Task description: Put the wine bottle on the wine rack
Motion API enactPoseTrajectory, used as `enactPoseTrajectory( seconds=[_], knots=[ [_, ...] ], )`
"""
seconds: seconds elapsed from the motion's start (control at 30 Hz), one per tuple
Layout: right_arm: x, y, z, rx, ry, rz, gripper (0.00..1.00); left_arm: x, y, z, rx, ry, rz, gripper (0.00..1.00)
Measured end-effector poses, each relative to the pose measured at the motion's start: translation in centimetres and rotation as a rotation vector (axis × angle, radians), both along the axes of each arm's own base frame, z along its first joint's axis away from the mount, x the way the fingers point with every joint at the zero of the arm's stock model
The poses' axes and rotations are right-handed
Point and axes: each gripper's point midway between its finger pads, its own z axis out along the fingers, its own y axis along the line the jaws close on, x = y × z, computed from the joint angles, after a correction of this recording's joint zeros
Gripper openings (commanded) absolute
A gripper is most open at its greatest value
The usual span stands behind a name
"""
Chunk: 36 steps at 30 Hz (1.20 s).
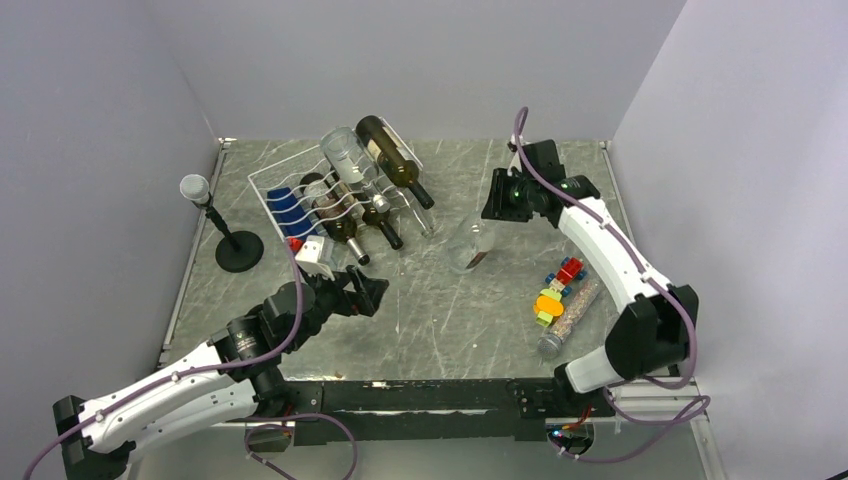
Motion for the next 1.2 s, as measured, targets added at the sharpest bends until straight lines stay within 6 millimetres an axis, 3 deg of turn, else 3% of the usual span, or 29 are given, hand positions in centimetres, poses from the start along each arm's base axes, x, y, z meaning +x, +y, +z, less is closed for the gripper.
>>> enactPoseTrajectory(
  seconds=[0.3,0.47,0.57,0.77,0.87,1.03,1.2],
  knots=[
    [-5.0,2.2,2.2,0.256,0.012,-0.028,0.00,-0.2,0.6,-0.3,0.009,0.010,0.010,0.99],
    [-6.5,3.1,3.1,0.382,-0.018,-0.034,0.00,-0.3,1.4,0.4,0.006,0.002,0.030,0.99],
    [-7.3,3.8,3.1,0.458,-0.012,-0.037,0.00,-0.5,2.0,2.3,-0.011,-0.018,0.037,0.99],
    [-8.4,4.8,2.4,0.589,0.023,-0.057,0.00,-1.2,4.4,9.3,-0.109,-0.141,0.065,0.99],
    [-8.6,5.5,2.4,0.642,0.028,-0.063,0.00,-1.4,5.6,11.6,-0.138,-0.185,0.086,0.99],
    [-8.9,6.9,3.4,0.724,0.007,-0.048,0.00,-1.4,6.5,12.0,-0.111,-0.198,0.110,0.99],
    [-10.1,10.0,5.5,0.789,-0.034,0.039,0.00,-1.2,7.6,11.6,-0.091,-0.196,0.153,0.99]
  ],
)
